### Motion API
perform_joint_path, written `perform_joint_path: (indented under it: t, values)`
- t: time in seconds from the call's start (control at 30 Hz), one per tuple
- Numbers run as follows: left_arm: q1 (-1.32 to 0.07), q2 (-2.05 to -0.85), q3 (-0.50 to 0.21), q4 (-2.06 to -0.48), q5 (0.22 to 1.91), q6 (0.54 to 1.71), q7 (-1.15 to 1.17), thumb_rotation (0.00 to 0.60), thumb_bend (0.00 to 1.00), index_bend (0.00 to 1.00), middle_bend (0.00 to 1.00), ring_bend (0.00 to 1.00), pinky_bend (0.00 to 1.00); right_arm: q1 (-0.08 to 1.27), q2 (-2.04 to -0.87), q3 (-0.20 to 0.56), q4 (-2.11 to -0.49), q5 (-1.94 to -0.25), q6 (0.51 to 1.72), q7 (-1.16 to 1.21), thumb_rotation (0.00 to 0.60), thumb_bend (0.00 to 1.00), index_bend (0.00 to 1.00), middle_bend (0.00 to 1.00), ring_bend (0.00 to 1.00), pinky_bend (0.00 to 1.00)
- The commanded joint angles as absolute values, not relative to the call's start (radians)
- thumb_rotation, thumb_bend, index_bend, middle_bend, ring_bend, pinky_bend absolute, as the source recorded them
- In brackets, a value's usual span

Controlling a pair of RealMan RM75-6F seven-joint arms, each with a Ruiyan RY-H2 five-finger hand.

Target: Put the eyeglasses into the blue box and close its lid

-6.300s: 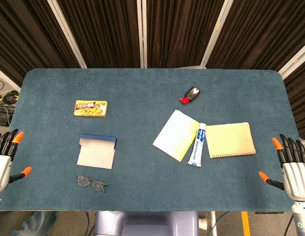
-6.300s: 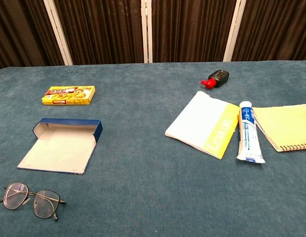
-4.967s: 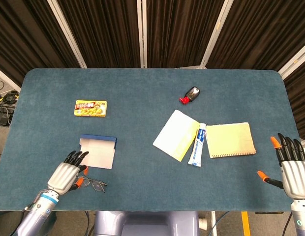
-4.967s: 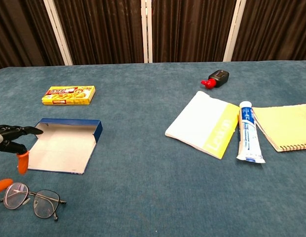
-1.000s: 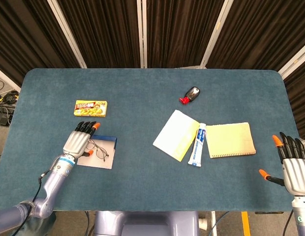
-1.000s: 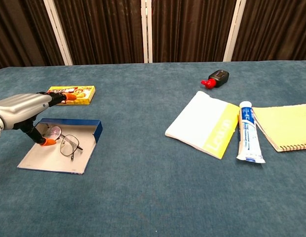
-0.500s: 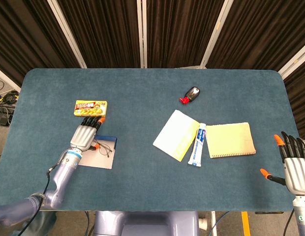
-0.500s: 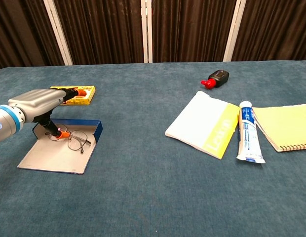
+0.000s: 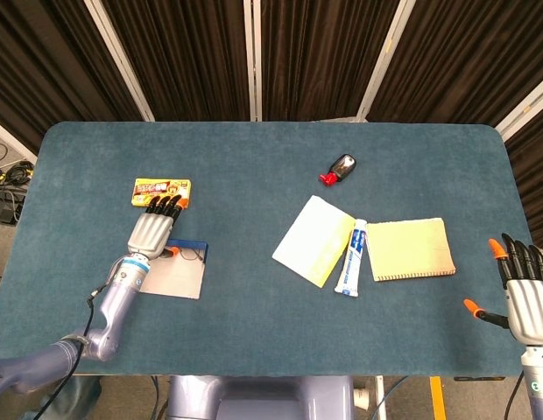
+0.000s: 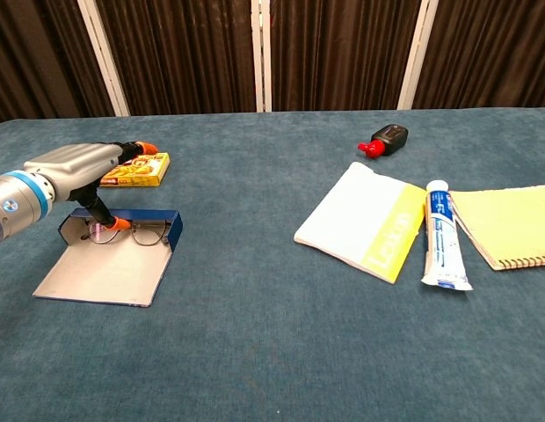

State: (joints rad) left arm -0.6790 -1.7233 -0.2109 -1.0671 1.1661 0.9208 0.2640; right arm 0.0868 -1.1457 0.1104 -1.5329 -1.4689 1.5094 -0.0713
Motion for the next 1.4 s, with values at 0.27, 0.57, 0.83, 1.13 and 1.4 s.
perform_joint_path:
  t: [0.27,0.57,0.83,1.13,1.4]
  values:
    - [-0.619,-1.613,-0.151,-1.219,1.242,0.985,0.2,0.6,0.23,0.0,0.0,0.0,0.0,0.085,-1.143,0.109,-1.539,-1.474,1.514,-0.069,0.6,0.0,0.0,0.0,0.0,0.0]
    - [-0.544,-1.515,-0.037,-1.374,1.346,1.058,0.22,0.6,0.26,0.0,0.0,0.0,0.0,0.082,-1.137,0.104,-1.551,-1.487,1.522,-0.064,0.6,0.0,0.0,0.0,0.0,0.0]
    - [-0.478,-1.517,0.041,-1.392,1.437,1.144,0.23,0.6,0.26,0.08,0.0,0.0,0.0,0.079,-1.132,0.103,-1.557,-1.493,1.528,-0.057,0.6,0.0,0.0,0.0,0.0,0.0]
    - [-0.467,-1.561,0.039,-1.339,1.442,1.138,0.234,0.6,0.26,0.16,0.0,0.0,0.0,0.078,-1.129,0.103,-1.559,-1.493,1.53,-0.053,0.6,0.0,0.0,0.0,0.0,0.0]
    - [-0.462,-1.598,0.043,-1.302,1.452,1.124,0.213,0.6,0.26,0.17,0.0,0.0,0.0,0.08,-1.128,0.104,-1.557,-1.49,1.525,-0.049,0.6,0.0,0.0,0.0,0.0,0.0]
